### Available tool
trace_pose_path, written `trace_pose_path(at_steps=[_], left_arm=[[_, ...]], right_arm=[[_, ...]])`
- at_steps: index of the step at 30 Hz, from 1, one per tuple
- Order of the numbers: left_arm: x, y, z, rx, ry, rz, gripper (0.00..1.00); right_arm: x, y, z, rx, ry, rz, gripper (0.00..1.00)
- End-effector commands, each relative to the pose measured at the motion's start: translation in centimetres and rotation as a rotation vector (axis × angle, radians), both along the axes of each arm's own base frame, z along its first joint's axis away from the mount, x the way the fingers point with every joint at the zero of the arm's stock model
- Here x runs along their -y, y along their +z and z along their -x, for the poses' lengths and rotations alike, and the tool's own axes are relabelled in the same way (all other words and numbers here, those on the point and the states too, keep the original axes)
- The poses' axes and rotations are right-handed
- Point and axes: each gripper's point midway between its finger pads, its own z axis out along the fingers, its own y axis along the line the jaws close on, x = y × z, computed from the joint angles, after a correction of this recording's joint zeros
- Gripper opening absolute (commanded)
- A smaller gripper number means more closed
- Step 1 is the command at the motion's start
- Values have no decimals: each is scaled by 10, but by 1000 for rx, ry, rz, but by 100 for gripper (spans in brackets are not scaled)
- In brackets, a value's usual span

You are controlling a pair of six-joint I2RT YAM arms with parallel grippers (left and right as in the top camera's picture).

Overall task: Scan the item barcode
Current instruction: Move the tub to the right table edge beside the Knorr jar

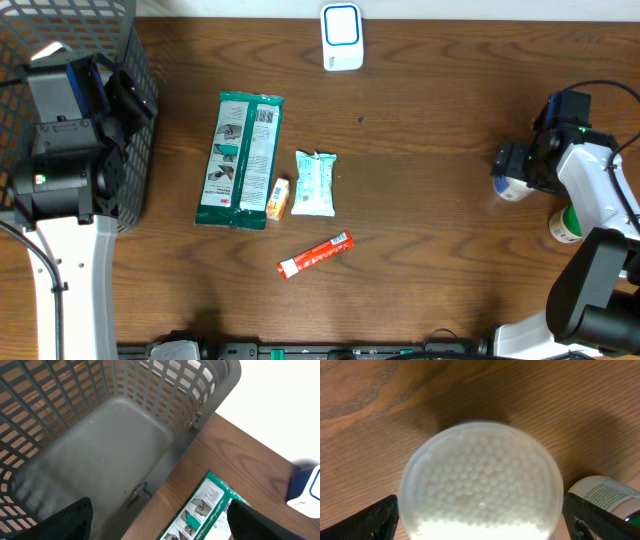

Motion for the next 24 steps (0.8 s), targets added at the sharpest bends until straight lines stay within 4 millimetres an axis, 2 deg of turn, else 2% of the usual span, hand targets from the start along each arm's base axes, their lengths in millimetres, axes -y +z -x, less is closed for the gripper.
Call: trace_pose_path(at_steps=[1, 4, 7, 12, 16, 18, 19, 21, 22, 24], left_arm=[[-3, 1, 1, 1, 9, -7, 84], [-3, 1, 1, 1, 9, -7, 84], [-3, 1, 1, 1, 9, -7, 84], [-3, 1, 1, 1, 9, -7, 84], [-3, 1, 1, 1, 9, -7, 84], [-3, 1, 1, 1, 9, -7, 84], [-3, 1, 1, 1, 9, -7, 84], [-3, 1, 1, 1, 9, -7, 84], [-3, 2, 0, 1, 9, -7, 84], [-3, 1, 1, 1, 9, -7, 84]], right_arm=[[8, 2, 1, 8, -24, 0, 99], [10, 5, 1, 16, -26, 4, 99], [13, 17, -5, 35, -24, 9, 99], [14, 61, -23, 94, -18, 8, 99], [-2, 91, -40, 168, 37, -85, 99], [-26, 100, -51, 227, 114, -206, 97], [-42, 104, -56, 258, 168, -283, 91], [-63, 104, -61, 288, 238, -364, 70], [-68, 103, -64, 292, 249, -372, 50], [-72, 95, -68, 291, 263, -349, 21]])
